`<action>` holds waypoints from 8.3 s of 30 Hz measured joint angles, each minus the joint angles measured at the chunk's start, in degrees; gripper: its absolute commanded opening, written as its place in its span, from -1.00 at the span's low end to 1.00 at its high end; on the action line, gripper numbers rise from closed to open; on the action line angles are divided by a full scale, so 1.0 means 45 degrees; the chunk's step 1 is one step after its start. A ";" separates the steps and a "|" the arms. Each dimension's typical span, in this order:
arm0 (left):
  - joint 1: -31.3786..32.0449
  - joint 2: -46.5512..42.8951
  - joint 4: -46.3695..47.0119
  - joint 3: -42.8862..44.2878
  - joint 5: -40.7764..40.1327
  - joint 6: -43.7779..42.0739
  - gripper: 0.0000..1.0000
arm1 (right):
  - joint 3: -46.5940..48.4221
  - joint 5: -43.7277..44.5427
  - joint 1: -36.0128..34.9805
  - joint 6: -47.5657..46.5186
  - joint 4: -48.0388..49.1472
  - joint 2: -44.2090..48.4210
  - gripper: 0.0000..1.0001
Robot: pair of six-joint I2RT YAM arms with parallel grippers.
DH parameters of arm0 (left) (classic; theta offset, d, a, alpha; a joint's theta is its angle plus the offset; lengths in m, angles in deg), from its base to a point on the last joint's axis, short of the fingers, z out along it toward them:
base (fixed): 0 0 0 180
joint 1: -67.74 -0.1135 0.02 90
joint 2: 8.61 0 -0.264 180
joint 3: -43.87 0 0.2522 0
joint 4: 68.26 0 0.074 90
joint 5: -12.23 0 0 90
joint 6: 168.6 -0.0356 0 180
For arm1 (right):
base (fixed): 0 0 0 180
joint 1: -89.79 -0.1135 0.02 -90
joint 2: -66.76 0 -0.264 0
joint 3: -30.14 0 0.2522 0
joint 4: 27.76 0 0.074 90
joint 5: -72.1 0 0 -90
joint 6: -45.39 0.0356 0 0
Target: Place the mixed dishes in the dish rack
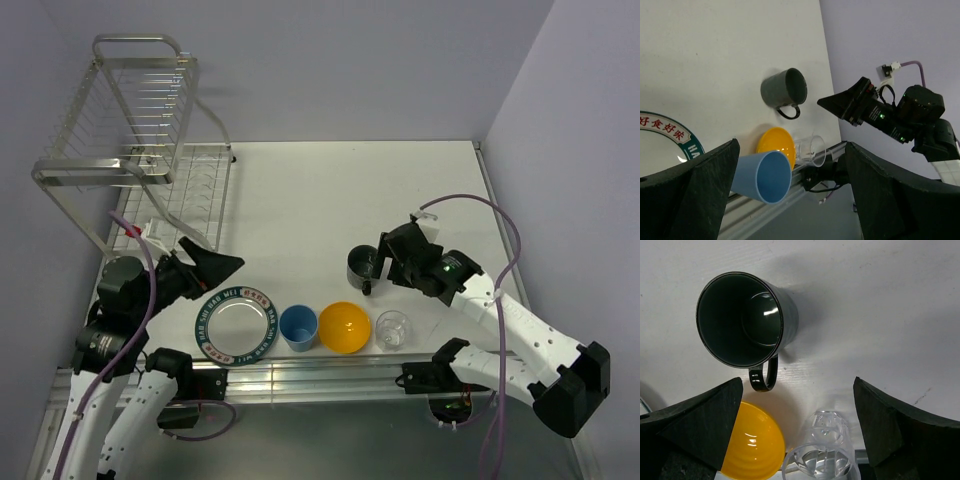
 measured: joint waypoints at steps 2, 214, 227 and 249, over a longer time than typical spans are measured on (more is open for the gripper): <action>0.0000 0.0238 -0.0121 -0.0073 0.0219 -0.0063 0.86 | 0.0000 0.0000 0.0005 0.0015 -0.0005 -0.0209 0.94; 0.5557 0.3483 0.5090 0.0408 -0.5285 -0.2161 0.82 | -0.0724 -0.7383 -0.2093 0.0937 1.0171 0.1234 -1.00; 0.5561 0.2531 0.1671 0.4333 -0.7349 -0.2419 0.75 | 0.3677 -0.6295 -0.2064 -0.5187 0.9515 -0.5153 -1.00; 0.5561 0.0996 0.4294 0.3925 -0.7577 -0.4109 0.75 | 1.6504 -0.7635 -0.2302 -1.1259 0.7519 -1.6373 -1.00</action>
